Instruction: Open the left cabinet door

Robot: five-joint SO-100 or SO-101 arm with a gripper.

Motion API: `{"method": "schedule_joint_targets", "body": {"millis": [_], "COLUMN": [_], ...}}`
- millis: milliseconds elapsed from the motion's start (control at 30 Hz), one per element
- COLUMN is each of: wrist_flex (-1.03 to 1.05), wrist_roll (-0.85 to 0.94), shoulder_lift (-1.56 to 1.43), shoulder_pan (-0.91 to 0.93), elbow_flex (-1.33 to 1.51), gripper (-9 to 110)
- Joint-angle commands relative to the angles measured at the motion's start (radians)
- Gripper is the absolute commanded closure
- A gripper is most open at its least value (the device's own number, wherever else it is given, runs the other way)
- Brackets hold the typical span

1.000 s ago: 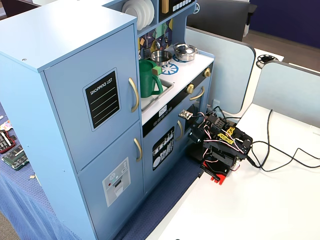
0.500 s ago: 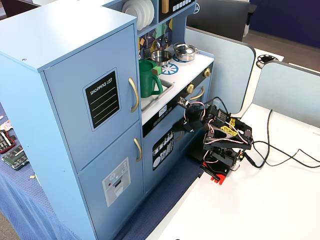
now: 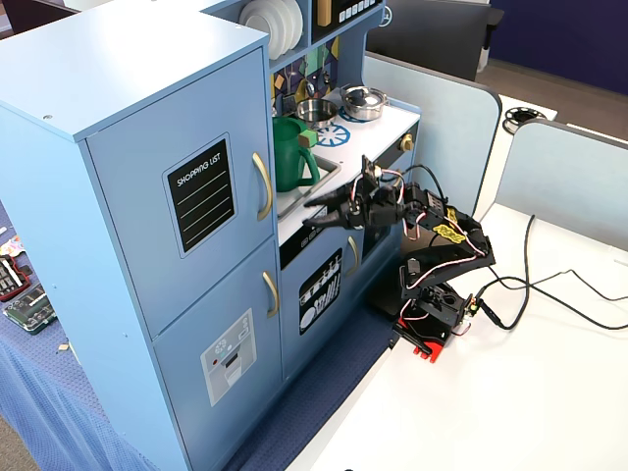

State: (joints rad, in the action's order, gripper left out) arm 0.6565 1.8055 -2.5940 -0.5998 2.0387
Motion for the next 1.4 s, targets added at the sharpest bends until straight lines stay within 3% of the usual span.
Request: {"method": "schedule_joint_targets", "body": {"millis": [0,367,733,1067,1367], "wrist_flex": [-0.13,-0.331,-0.431,-0.439,-0.405], "wrist_roll": [-0.021,-0.155,-0.101,0.052,0.06], "shoulder_lift": [0.094,0.265,0.379,0.239,0.002], "shoulder_pan": [-0.037,-0.077,-0.167,-0.351,-0.308], "elbow_flex": [-0.144,-0.281,-0.336,-0.201,0.003], "gripper": [84,78,79,81,82]}}
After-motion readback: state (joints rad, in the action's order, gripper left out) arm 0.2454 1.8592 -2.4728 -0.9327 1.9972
